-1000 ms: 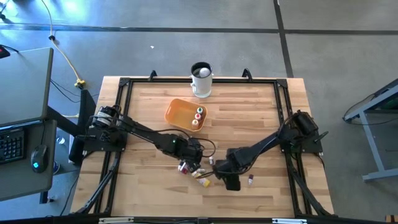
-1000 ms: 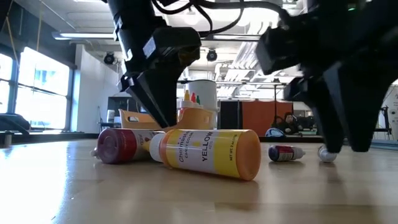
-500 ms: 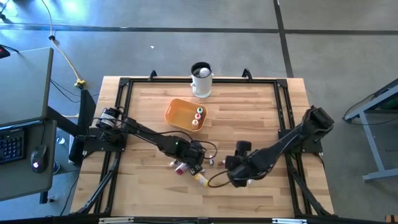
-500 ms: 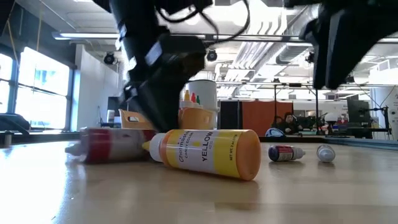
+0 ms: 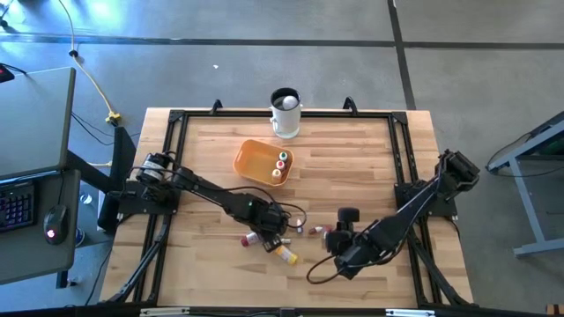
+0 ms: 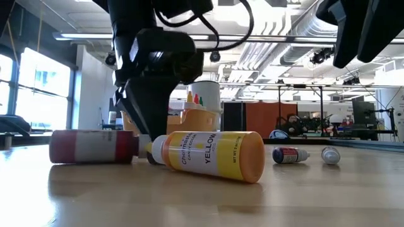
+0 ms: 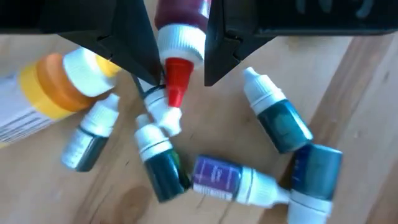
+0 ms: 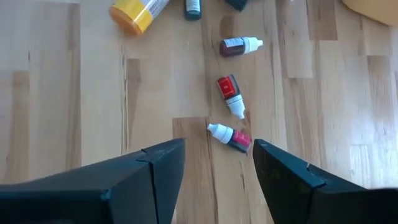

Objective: Pick & Place food coloring
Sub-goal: Put the large red food coloring bottle into the yellow bin

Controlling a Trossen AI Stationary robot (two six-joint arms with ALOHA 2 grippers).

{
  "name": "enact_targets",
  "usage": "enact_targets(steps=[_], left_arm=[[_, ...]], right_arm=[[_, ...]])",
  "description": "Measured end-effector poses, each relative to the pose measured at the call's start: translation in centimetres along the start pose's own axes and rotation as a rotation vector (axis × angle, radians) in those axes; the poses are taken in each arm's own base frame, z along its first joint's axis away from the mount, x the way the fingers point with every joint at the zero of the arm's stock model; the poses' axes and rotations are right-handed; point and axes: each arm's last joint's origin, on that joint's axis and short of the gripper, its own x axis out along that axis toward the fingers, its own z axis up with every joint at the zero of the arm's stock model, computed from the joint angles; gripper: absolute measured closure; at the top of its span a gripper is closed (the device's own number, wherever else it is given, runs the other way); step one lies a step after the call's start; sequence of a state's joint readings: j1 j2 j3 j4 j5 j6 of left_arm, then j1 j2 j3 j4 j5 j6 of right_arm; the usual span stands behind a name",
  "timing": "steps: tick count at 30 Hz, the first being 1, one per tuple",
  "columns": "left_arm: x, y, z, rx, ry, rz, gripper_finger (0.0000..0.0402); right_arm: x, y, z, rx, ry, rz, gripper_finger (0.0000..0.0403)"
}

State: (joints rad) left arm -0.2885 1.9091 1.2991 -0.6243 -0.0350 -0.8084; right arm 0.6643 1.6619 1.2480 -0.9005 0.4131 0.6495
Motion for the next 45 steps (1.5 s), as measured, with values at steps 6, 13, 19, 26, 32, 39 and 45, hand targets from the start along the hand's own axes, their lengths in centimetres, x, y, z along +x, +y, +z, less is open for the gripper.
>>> enact_targets(steps=[6,13,19,26,32,39,45], left_arm=[[0.09,0.08,-0.07,0.075,0.009,0.006,0.028],[0.07,0.33,-0.37,0.185,0.049,0.023,0.0279],[0.05,0.6,-0.64,0.186,0.083,0.045,0.0279],[0.05,0.58,-0.61,0.204,0.078,0.044,0.0279],[0.06,0.6,-0.53,0.205,0.061,0.056,0.0279],[0.05,0.69,-0.46,0.286,0.042,0.084,0.0279],[0.05,0.69,-0.47,0.285,0.046,0.08,0.0279]], right_arm=[[0.0,-0.01,0.0,-0.002,0.0,0.0,0.0219],[0.0,-0.01,0.01,-0.003,0.0,0.0,0.0219],[0.03,-0.05,0.05,-0.001,-0.001,-0.002,0.0217],[0.03,-0.05,0.08,0.001,-0.005,-0.002,0.0221],[0.04,-0.03,0.1,-0.012,-0.006,-0.001,0.0222],[0.03,0.21,0.41,-0.034,-0.036,0.024,0.0222],[0.03,0.23,0.44,-0.06,-0.04,0.025,0.0222]])
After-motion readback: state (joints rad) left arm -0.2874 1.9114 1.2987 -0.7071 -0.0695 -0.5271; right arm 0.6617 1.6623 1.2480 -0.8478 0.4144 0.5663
